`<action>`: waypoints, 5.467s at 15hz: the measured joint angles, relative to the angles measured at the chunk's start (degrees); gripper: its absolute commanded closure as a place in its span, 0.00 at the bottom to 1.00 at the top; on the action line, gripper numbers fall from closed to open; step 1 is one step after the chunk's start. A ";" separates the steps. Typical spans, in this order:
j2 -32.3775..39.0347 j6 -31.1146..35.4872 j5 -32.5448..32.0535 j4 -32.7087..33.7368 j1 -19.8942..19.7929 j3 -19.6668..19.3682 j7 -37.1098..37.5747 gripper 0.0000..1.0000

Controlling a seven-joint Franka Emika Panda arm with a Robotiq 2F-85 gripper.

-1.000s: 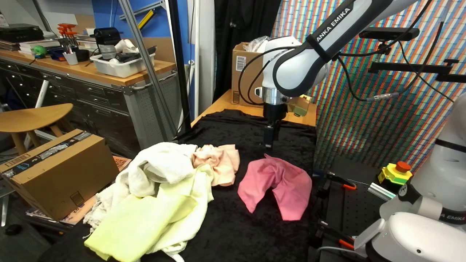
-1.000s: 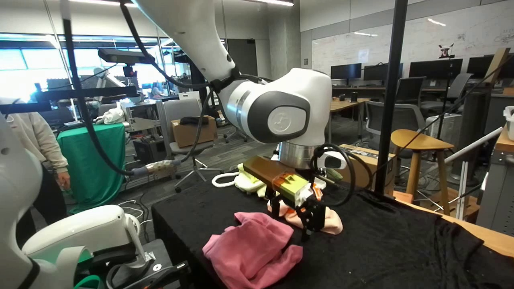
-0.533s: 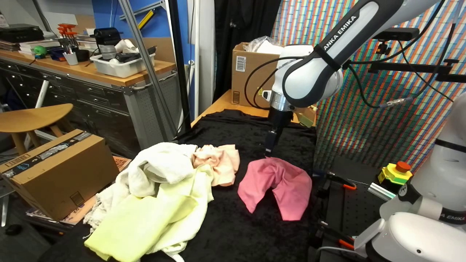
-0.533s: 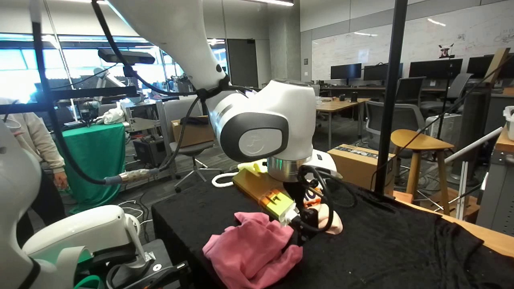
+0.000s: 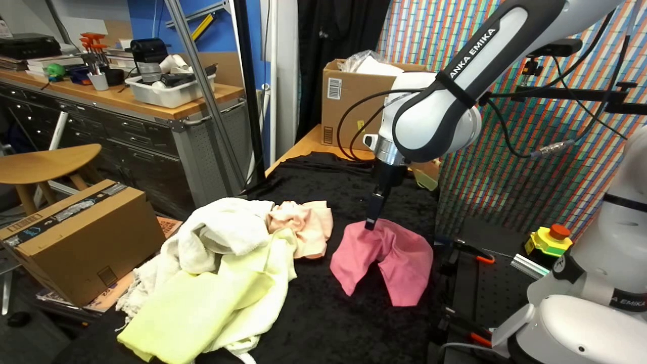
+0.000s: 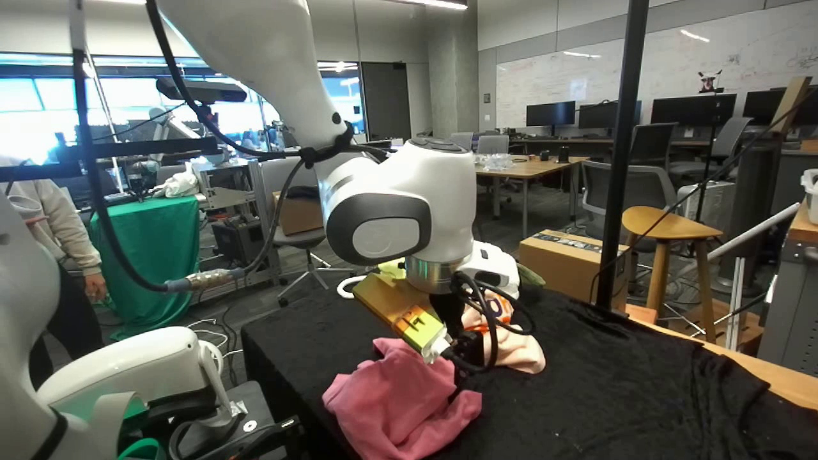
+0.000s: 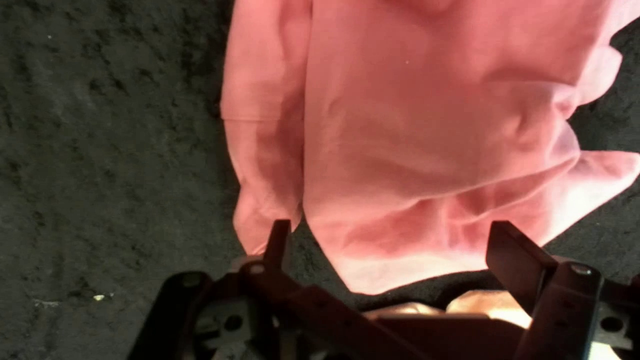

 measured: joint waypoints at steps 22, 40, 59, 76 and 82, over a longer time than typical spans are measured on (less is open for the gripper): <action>7.96 6.56 -0.88 -0.19 -3.77 5.69 -3.80 0.91; -2.71 1.14 -0.81 7.90 -1.22 5.53 -8.57 0.92; 4.08 -1.29 -14.51 28.61 9.14 7.08 6.36 0.93; 22.40 -8.70 -22.03 49.23 16.03 10.85 19.20 0.92; 29.47 -11.31 -25.80 53.82 16.36 8.27 21.09 0.92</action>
